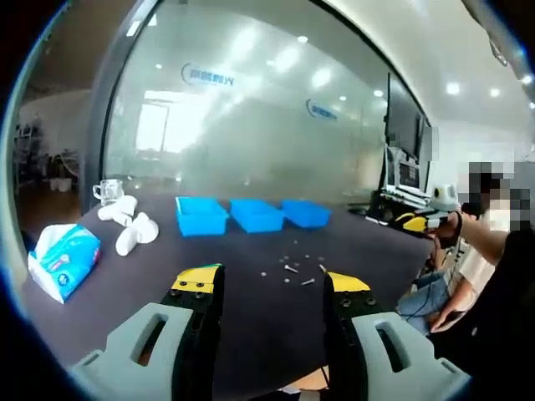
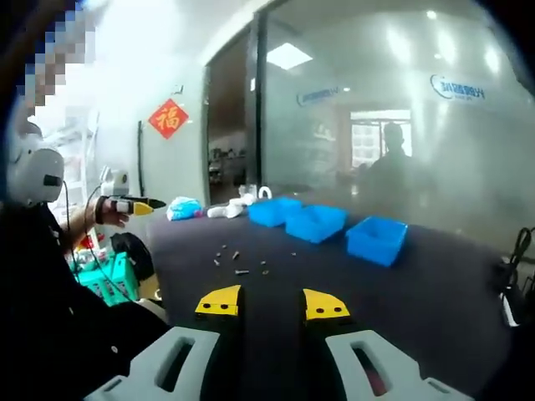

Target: Sort the screws, nuts, and washers into the corresponding bins

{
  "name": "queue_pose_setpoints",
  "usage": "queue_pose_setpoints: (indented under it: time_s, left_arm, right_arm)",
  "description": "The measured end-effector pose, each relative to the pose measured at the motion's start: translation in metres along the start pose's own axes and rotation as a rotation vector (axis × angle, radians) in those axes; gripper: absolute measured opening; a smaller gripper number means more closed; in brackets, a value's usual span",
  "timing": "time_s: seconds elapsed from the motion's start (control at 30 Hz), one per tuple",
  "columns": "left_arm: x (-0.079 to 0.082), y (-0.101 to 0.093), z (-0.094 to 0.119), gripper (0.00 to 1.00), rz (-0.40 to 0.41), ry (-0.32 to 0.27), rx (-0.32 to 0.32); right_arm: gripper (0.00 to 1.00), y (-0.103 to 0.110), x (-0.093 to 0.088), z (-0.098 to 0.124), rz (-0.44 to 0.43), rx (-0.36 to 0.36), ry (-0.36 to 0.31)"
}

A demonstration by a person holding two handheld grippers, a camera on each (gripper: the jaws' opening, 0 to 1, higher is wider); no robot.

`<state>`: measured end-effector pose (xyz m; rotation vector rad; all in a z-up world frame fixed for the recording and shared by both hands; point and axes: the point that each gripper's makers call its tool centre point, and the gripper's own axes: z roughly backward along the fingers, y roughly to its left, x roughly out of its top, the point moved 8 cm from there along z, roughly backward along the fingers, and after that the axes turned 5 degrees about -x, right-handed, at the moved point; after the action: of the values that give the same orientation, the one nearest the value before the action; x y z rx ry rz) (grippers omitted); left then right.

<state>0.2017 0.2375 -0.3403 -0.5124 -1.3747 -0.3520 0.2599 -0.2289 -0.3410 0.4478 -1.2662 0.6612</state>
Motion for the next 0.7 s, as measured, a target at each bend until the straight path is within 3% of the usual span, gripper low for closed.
queue_pose_setpoints:
  time_s: [0.13, 0.7]
  left_arm:
    - [0.000, -0.001, 0.001, 0.43, -0.013, 0.008, 0.001]
    - [-0.007, -0.004, 0.008, 0.43, -0.033, 0.030, 0.012]
  right_arm:
    - [0.22, 0.005, 0.004, -0.010, 0.064, 0.043, 0.069]
    - [0.21, 0.045, 0.035, -0.091, 0.211, 0.268, 0.202]
